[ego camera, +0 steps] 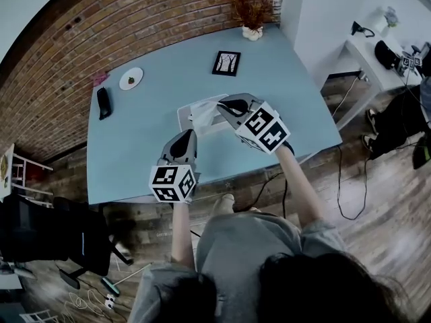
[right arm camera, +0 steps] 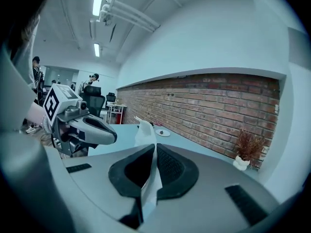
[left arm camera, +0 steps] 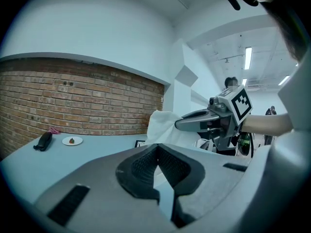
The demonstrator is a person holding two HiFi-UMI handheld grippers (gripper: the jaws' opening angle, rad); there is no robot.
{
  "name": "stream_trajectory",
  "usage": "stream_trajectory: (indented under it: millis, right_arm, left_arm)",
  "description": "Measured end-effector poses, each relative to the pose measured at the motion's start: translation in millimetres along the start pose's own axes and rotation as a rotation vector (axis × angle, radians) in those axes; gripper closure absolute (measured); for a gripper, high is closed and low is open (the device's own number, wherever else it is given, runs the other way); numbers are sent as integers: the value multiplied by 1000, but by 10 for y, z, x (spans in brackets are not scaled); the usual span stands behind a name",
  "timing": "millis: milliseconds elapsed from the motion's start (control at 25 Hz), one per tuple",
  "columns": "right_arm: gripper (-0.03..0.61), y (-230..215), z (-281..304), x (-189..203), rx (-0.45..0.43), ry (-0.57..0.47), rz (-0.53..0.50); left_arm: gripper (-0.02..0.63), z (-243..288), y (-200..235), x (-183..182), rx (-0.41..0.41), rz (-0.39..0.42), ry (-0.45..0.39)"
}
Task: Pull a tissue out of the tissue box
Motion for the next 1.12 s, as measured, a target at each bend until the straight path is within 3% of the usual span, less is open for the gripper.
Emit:
stream_trajectory:
  millis: [520,1120]
  right_arm:
    - [577,296,-514,133,83,-175,121]
    - [577,555,-769,351,113,-262,221]
  left_arm:
    - [611,-255,-247,-12,60,54,-61]
    - [611,-437,-444,113,95,62,-84]
Point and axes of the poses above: the fingertips, and each gripper's own axes: z forward along the fingers, y to its left, x out of its underside, the point moved 9 cm from there along -z, backward along the fingers, and after that the axes turned 2 degrees about z, right-handed, at the moved point
